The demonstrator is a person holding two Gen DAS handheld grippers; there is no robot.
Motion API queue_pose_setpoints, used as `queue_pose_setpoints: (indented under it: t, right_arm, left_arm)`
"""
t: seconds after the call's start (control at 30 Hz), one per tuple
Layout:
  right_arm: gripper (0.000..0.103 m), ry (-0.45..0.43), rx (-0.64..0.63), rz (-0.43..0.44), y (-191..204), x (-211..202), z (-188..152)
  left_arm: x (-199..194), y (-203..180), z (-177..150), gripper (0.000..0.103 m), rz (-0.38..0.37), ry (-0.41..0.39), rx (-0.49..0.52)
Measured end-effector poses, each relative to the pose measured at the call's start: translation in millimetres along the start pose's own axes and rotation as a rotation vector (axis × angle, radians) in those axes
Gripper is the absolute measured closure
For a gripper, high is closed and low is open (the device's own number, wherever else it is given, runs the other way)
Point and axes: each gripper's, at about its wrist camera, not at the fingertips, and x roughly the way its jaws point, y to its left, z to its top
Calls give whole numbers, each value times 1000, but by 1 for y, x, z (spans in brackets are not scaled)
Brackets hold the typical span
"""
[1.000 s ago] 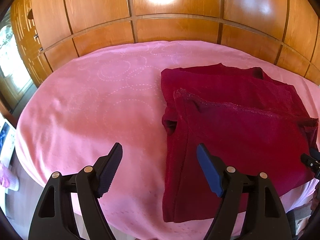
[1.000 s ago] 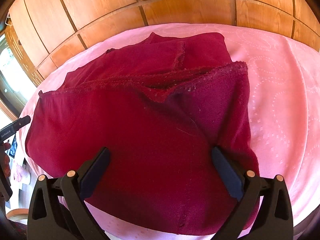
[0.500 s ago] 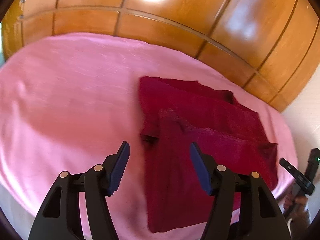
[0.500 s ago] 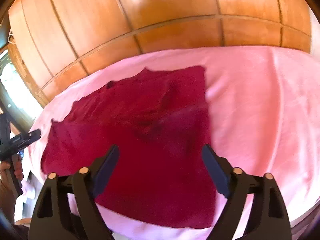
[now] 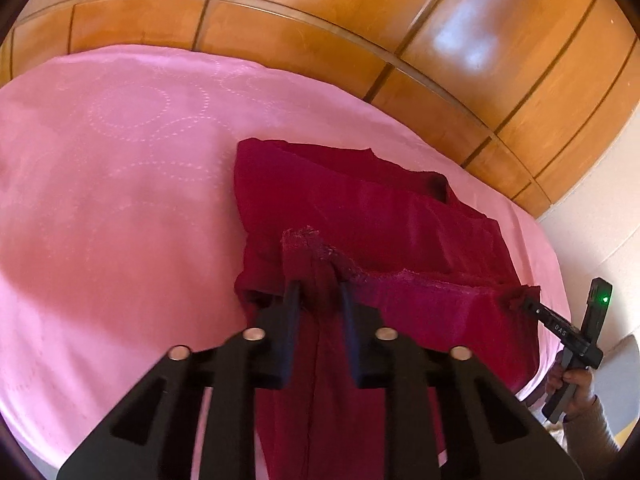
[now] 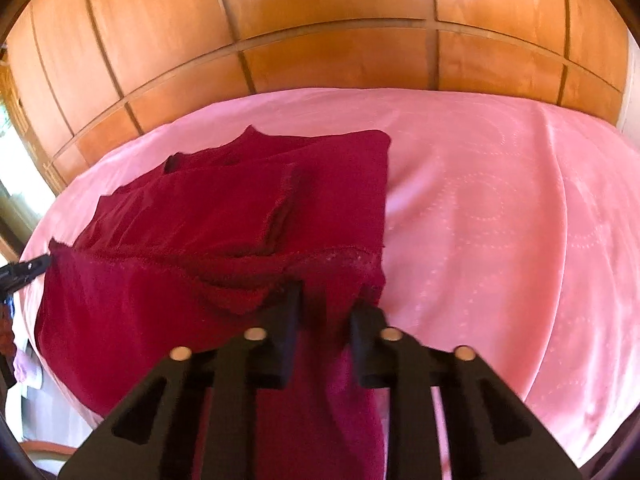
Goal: Fold small clothes
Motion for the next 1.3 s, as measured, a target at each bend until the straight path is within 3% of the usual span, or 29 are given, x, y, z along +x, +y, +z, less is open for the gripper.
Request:
queue_pose_setpoints:
  t: [0.23,0.27,0.3,0.33,0.37,0.43,0.47,0.53,0.57,0.6,0.63,0.83,1.0,1.3]
  right_arm:
    - [90,-11,-15,-3,6,-9,-2]
    - [90,-9,-16,-2,6,-8,-2]
    - [90,-5,-16,-1,7,-7,-2]
    - [90,-3,-16,-4,7,-6,-2]
    - [90,0,-13,-3,7,-4,-1]
    - [90,4,-3,-4,7,-2,0]
    - [90,6,1,-4,7,-2,0]
    - [90,6,6,-5,6,-2,1]
    - [90,5,5,-4,6,-2,1]
    - [90,4,2,-4,6,-4,1]
    - [90,-1,-3,-7,7,-6,2]
    - [92,-80,-23,47,12,-46,14]
    - [92,-151,15,124,12,-59,47]
    - [92,-175,73,84,3,8,131]
  left_arm:
    - [4,10,-4,89,-51,0,-47]
    - [3,12,-4,83,-65,-4,-59]
    - [3,13,-4,64,-70,-2,-68]
    - [2,14,-5,53,-72,-6,-78]
    - [1,15,-6,47,-70,-14,-83]
    - [4,14,-6,47,-70,-6,-70]
    - [6,13,-6,48,-76,4,-65]
    - [11,8,-7,71,-84,26,-33]
    - [14,6,-7,76,-78,33,-17]
    - [17,3,-7,92,-63,32,-2]
    - [18,2,-7,96,-40,28,4]
    - [-25,-11,1,96,-67,-71,19]
    - [-48,-26,30,96,-61,-160,65]
    - [15,-19,105,96,65,-179,14]
